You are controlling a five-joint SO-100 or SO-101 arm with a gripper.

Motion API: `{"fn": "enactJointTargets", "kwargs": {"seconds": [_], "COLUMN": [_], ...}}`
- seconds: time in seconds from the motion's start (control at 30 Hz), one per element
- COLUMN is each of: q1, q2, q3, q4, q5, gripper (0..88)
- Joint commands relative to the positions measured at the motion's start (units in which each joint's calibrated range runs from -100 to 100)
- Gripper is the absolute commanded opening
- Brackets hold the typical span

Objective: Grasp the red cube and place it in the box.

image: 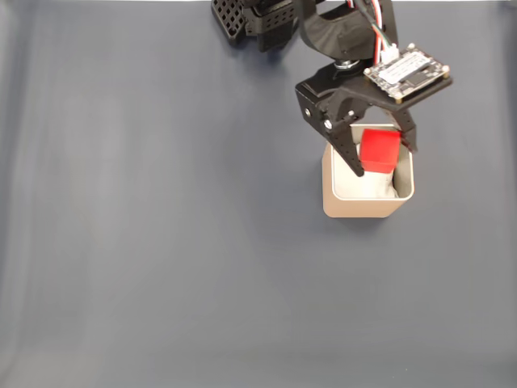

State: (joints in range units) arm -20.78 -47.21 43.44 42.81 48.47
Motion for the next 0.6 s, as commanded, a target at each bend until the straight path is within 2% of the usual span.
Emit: {"fn": "enactJointTargets", "kwargs": {"seconds": [0.0, 0.57], "q1": [0.9, 0.9], "q2": [-3.7, -5.3], "q3": [1.1, 2.6], "q4": [0.2, 0.2], "q5": [0.1, 0.2], "gripper": [10.5, 10.6]}}
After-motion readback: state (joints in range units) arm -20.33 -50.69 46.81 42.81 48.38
